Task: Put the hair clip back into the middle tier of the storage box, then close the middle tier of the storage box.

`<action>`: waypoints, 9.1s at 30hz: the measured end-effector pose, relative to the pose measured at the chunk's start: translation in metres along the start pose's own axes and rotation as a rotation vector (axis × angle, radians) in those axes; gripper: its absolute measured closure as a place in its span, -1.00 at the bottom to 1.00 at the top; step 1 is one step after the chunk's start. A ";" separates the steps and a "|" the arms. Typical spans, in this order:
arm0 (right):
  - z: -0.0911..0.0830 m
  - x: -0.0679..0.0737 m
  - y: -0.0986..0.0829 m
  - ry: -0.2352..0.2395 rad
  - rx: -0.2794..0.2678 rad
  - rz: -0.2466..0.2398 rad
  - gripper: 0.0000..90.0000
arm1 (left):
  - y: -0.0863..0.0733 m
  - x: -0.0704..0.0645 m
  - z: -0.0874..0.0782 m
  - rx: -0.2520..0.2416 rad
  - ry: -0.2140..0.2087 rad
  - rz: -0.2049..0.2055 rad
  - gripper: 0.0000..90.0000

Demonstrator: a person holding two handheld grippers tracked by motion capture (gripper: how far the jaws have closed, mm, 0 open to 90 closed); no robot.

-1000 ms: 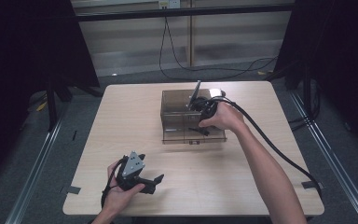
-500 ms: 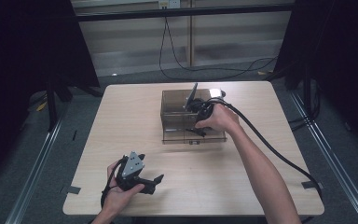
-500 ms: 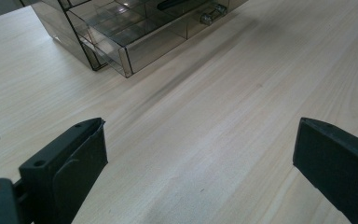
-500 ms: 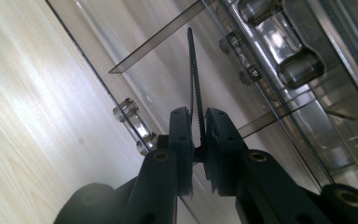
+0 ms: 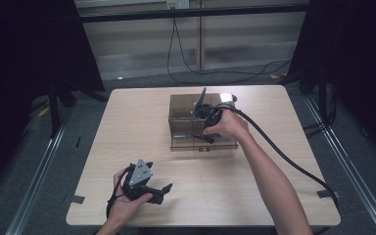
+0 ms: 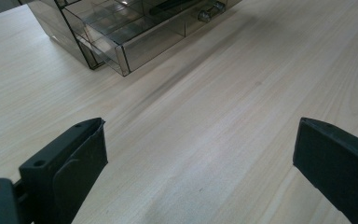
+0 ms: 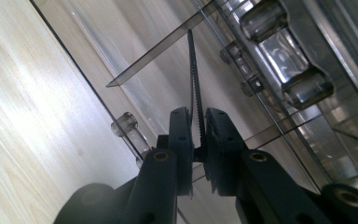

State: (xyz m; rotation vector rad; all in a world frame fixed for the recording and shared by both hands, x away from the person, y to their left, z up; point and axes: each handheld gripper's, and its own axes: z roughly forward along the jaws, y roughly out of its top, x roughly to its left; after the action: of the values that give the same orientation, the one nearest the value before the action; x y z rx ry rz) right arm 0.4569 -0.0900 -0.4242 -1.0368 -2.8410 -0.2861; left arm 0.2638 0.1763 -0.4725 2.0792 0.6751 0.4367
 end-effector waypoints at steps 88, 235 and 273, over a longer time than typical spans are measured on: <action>-0.004 -0.010 -0.062 0.052 -0.446 0.067 0.38 | -0.002 0.006 -0.002 -0.004 0.029 -0.010 -0.93; 0.018 0.048 -0.319 -0.045 -0.787 0.291 -0.08 | 0.028 -0.013 0.047 0.060 -0.054 0.026 0.20; 0.022 0.055 -0.324 -0.031 -0.776 0.273 -0.23 | 0.067 -0.016 0.118 0.079 -0.120 0.058 1.00</action>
State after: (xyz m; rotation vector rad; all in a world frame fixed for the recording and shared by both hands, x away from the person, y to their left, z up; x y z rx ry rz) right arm 0.2046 -0.2939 -0.4828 -1.5168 -2.5749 -1.4155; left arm 0.3343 0.0593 -0.4821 2.1851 0.5702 0.3187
